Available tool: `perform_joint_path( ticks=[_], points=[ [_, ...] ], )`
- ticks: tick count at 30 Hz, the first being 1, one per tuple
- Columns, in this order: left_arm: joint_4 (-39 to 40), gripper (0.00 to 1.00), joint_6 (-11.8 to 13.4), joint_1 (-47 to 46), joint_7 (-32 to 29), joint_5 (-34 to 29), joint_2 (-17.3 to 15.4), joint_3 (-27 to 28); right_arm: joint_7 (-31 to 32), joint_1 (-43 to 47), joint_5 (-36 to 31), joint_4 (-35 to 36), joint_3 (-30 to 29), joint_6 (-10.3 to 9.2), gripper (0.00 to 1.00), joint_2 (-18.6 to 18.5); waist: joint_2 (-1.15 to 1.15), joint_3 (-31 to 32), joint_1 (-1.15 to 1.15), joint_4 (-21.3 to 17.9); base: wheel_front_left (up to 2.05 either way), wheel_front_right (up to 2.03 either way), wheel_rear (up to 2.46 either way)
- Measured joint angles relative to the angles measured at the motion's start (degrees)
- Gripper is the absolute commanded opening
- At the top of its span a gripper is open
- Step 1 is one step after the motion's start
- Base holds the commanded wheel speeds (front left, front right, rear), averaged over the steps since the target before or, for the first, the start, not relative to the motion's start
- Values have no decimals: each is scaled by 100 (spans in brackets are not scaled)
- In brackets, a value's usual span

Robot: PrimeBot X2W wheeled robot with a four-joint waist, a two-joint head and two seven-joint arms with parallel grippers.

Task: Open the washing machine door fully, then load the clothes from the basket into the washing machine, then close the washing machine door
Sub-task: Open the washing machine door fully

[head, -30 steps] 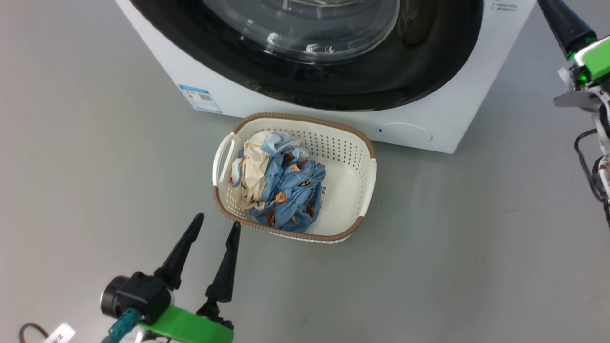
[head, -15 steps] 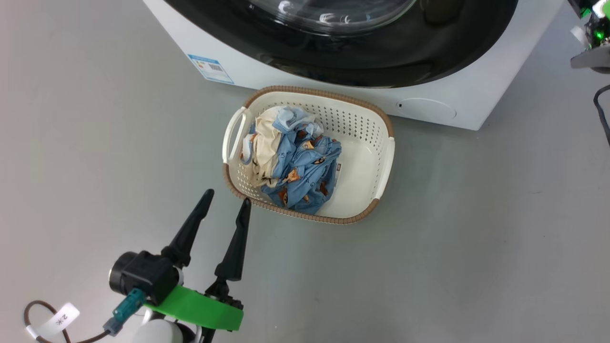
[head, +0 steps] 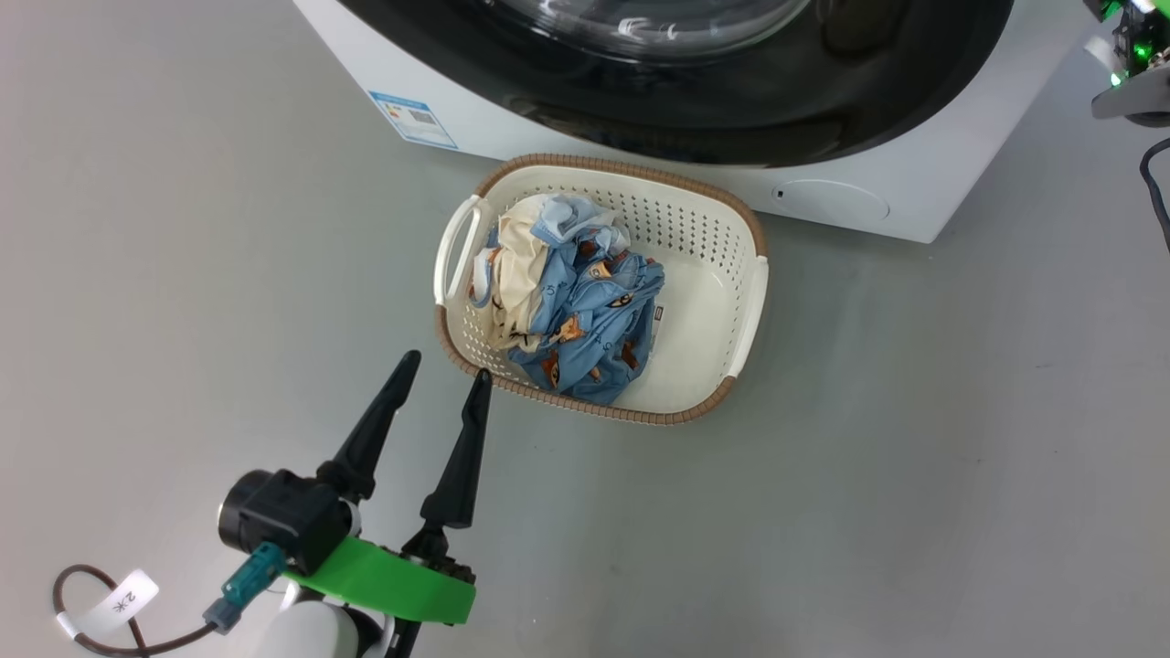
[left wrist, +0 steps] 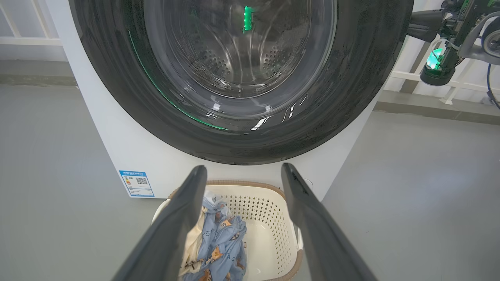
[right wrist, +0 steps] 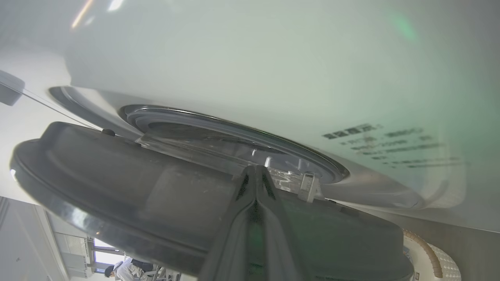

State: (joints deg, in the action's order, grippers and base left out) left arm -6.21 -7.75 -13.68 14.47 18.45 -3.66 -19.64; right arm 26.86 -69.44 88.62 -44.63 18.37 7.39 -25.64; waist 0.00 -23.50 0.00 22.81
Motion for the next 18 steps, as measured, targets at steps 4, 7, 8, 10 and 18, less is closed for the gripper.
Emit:
perform_joint_path(
  ticks=[4,7,8,10,18],
  points=[
    [-8,100,0,3,0,0,0,1,263,44,29,20,133,-1,0,-10,0,89,0,-33,0,0,0],
    [-29,100,0,20,0,0,-1,1,468,221,58,167,180,-1,0,-4,0,186,0,-59,0,0,0],
    [-40,100,0,22,0,0,-3,2,526,288,99,214,196,-1,0,10,0,218,0,-73,0,0,0],
    [-48,100,0,24,0,0,-5,0,620,411,140,319,241,-1,0,32,0,282,0,-103,0,0,0],
    [-116,100,0,114,0,0,-20,-22,948,872,182,587,352,-1,0,68,0,568,0,-200,0,0,0]
  ],
)
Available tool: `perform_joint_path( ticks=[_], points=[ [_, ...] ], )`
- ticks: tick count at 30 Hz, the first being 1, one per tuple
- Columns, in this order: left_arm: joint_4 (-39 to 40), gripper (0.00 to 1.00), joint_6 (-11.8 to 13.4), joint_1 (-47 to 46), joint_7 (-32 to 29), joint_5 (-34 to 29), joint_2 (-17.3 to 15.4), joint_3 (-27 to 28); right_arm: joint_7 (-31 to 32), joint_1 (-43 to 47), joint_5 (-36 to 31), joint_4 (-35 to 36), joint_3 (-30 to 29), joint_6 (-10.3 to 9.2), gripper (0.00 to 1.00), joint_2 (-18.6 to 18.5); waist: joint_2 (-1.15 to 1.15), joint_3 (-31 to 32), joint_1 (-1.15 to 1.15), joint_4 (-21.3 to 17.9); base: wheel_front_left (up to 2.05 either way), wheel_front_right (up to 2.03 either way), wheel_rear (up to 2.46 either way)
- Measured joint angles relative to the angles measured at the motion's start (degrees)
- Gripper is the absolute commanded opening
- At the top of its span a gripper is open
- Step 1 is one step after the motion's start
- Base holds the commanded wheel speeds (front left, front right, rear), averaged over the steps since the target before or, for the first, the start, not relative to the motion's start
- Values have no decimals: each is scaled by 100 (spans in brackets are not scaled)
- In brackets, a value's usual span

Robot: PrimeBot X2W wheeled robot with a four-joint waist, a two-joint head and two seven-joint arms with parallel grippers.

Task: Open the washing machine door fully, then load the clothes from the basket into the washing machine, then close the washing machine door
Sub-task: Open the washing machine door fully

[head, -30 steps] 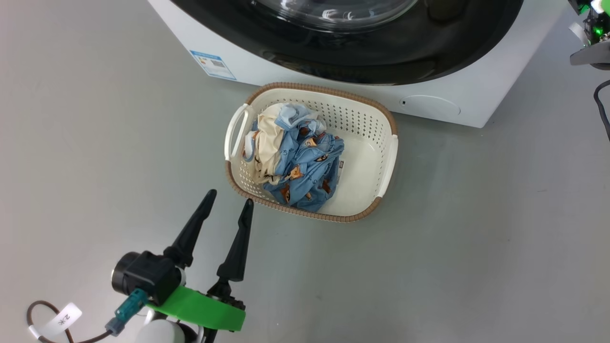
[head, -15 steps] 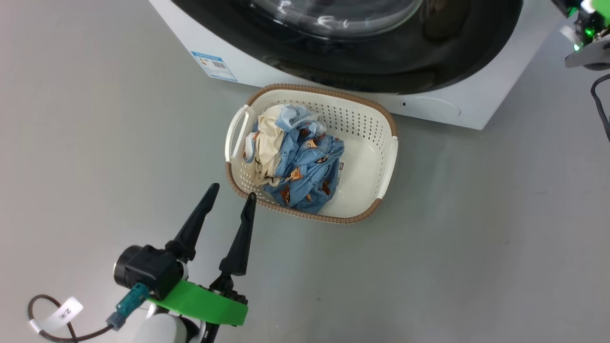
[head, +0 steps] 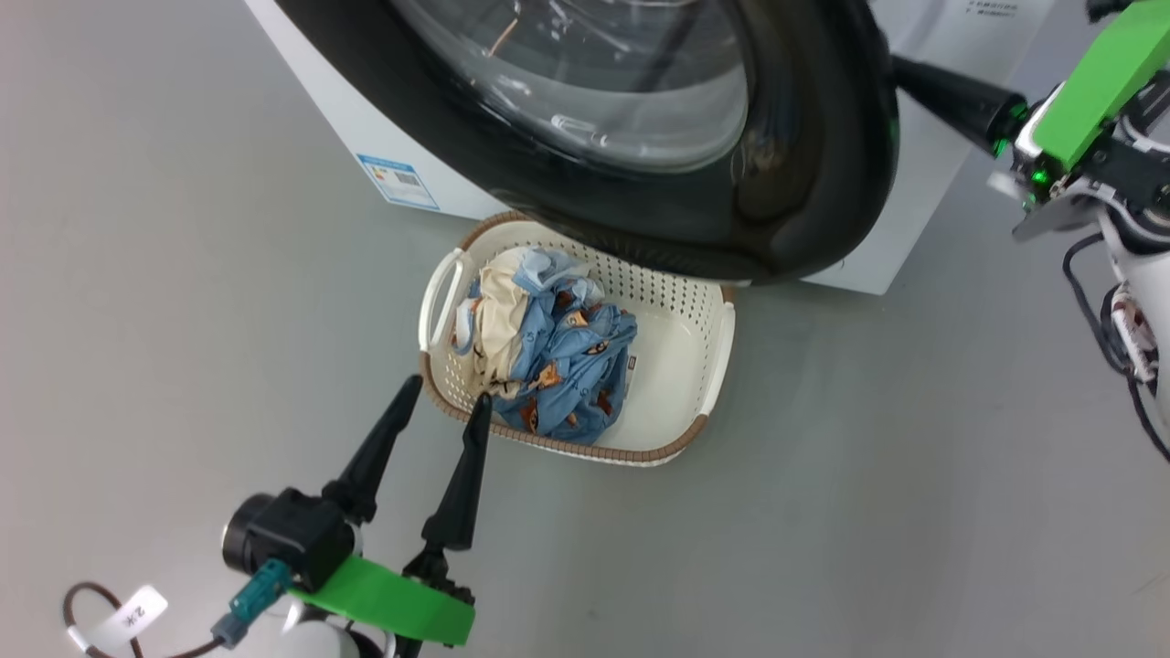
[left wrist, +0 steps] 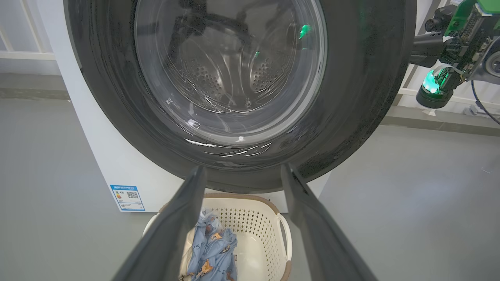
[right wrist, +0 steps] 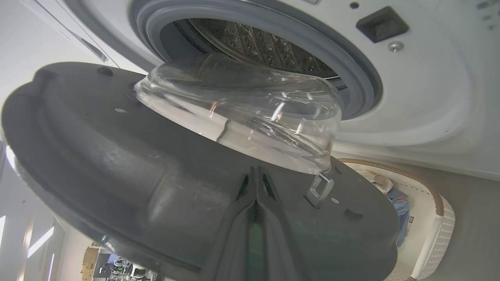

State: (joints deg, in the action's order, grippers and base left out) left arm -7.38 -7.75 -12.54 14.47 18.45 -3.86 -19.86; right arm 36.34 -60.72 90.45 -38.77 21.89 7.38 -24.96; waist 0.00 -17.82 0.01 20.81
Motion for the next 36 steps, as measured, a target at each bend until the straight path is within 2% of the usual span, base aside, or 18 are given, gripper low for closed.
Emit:
perform_joint_path(
  ticks=[7,17,24,36],
  points=[
    [-45,100,0,314,0,-1,-15,11,216,464,0,308,175,0,0,44,0,299,0,-10,0,0,0],
    [-51,100,0,627,0,-4,-105,56,437,1050,20,775,356,0,0,298,0,710,0,41,0,0,0],
    [-48,100,0,670,0,-15,-105,53,494,1199,19,944,492,0,0,406,0,834,0,157,0,0,0],
    [-76,100,0,799,0,-22,-96,20,543,1650,7,1172,735,0,0,896,0,1012,0,417,0,0,0]
  ],
)
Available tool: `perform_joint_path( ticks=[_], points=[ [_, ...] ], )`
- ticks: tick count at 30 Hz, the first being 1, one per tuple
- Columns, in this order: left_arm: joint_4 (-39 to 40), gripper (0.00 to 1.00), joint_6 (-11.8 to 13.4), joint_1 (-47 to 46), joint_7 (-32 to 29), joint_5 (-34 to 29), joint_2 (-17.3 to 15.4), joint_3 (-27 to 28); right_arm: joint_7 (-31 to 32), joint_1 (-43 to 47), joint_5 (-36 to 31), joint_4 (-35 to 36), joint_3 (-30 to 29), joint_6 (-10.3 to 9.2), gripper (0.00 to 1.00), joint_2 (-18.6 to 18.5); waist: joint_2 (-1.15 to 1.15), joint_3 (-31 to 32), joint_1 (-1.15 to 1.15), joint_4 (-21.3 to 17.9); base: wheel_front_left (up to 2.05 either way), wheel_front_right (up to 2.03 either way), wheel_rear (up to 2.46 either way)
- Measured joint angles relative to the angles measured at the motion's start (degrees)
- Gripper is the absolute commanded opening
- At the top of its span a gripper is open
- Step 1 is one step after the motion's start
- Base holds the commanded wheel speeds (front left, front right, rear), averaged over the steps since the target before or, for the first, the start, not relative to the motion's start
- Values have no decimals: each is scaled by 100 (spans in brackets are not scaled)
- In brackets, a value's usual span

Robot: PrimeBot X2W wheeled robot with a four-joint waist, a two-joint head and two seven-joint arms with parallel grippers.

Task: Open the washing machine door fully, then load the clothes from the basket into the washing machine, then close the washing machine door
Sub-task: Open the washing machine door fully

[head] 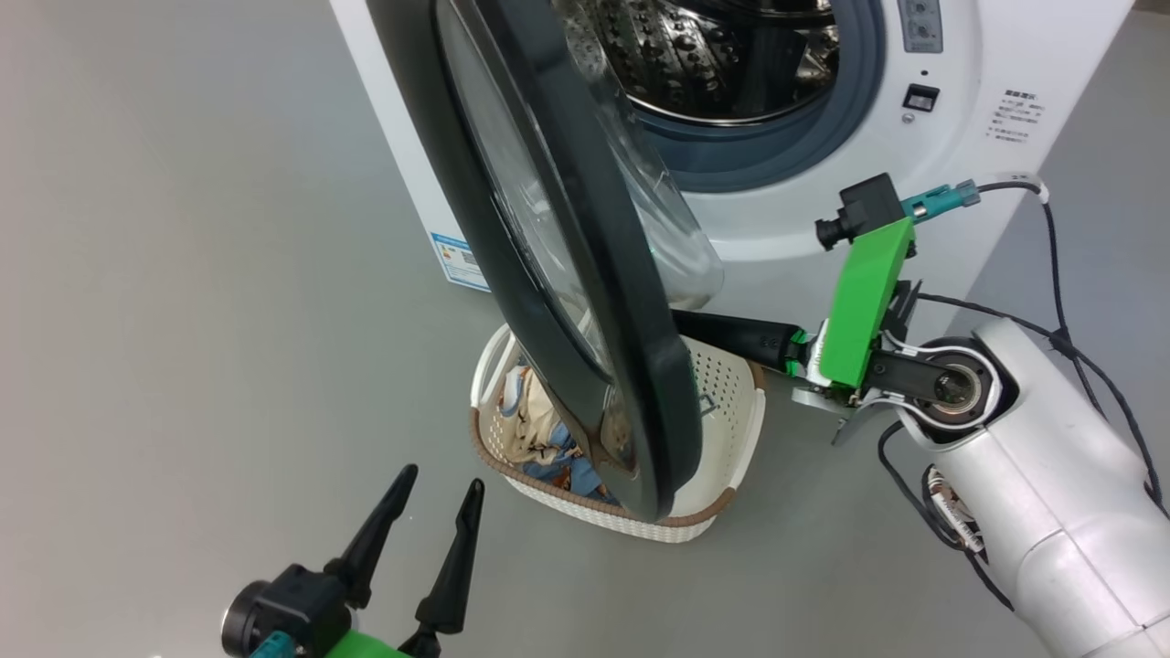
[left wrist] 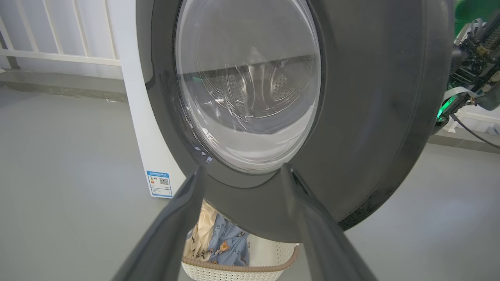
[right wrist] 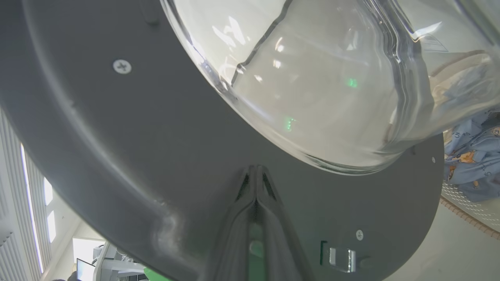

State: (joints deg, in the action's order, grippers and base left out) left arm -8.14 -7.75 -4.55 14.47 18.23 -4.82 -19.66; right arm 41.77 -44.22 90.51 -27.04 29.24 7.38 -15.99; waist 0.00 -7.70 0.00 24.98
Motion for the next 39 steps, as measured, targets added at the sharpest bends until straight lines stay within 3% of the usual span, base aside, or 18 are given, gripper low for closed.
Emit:
perform_joint_path(
  ticks=[18,39],
  points=[
    [-109,100,0,101,-1,-82,96,372,110,109,-14,13,188,0,0,387,0,97,0,506,0,0,0],
    [-58,100,0,209,-1,-154,196,896,304,66,-23,-75,525,1,0,888,0,-119,0,621,0,0,0]
  ],
)
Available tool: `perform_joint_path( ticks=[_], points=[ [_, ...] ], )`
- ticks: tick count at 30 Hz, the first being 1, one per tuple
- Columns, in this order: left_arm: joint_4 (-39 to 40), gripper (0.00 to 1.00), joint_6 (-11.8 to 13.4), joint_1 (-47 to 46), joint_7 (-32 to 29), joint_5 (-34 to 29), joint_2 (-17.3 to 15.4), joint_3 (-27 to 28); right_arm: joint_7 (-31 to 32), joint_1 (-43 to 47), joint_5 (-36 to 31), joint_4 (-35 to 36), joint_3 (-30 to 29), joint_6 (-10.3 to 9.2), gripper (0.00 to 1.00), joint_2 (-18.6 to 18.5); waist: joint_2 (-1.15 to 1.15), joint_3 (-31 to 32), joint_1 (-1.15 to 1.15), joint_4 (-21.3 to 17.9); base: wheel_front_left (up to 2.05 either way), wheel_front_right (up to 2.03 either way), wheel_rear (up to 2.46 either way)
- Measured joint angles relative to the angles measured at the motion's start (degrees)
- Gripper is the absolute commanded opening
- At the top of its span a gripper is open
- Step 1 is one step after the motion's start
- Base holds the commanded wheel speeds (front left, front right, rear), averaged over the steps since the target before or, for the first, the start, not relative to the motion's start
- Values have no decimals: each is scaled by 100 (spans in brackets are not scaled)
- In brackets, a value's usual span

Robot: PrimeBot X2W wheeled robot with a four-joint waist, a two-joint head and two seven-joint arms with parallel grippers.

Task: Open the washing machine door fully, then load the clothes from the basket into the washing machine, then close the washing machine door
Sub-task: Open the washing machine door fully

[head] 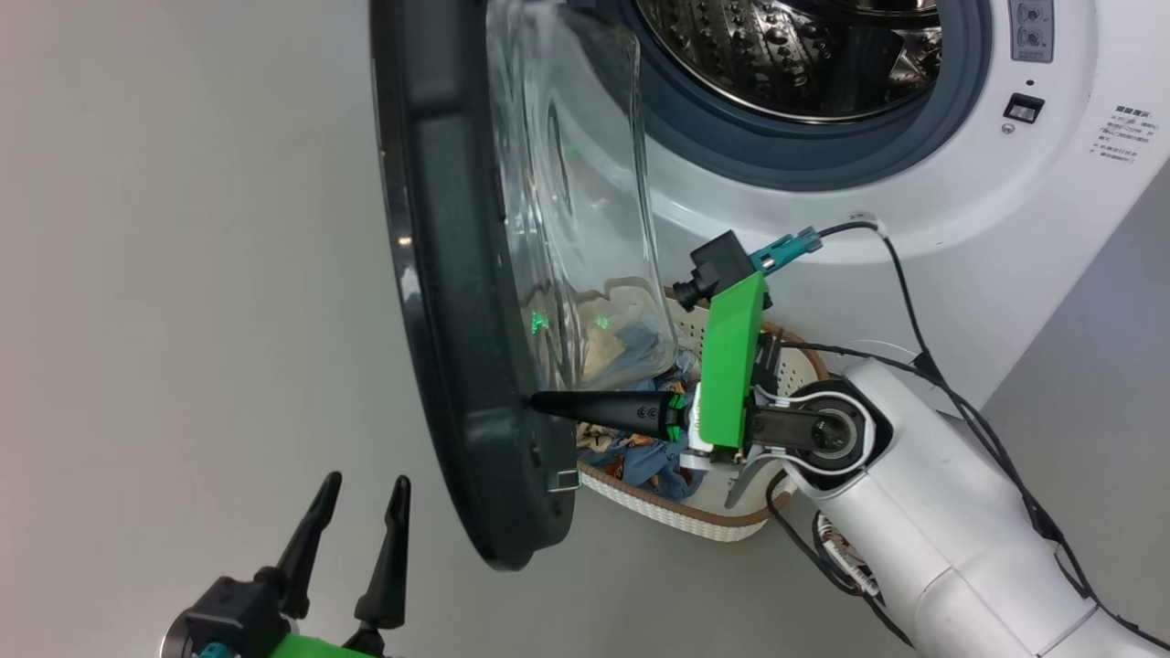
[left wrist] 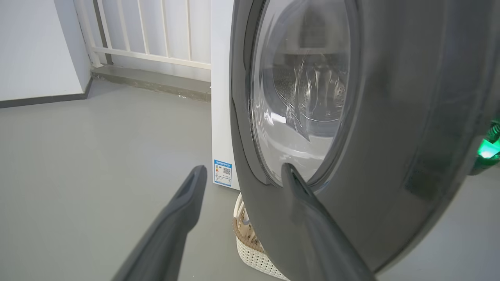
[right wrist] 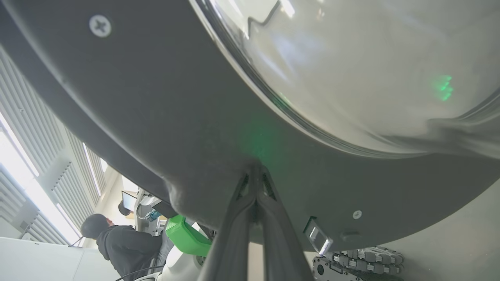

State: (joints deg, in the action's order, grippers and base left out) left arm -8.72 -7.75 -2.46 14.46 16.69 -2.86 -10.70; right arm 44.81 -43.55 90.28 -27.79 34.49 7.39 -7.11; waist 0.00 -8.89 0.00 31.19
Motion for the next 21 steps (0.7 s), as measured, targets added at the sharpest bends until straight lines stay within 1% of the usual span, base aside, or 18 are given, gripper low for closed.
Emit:
perform_joint_path(
  ticks=[21],
  points=[
    [35,100,0,0,0,-43,73,90,-3,-16,0,-43,5,0,0,104,0,-34,0,12,0,0,0]
  ],
)
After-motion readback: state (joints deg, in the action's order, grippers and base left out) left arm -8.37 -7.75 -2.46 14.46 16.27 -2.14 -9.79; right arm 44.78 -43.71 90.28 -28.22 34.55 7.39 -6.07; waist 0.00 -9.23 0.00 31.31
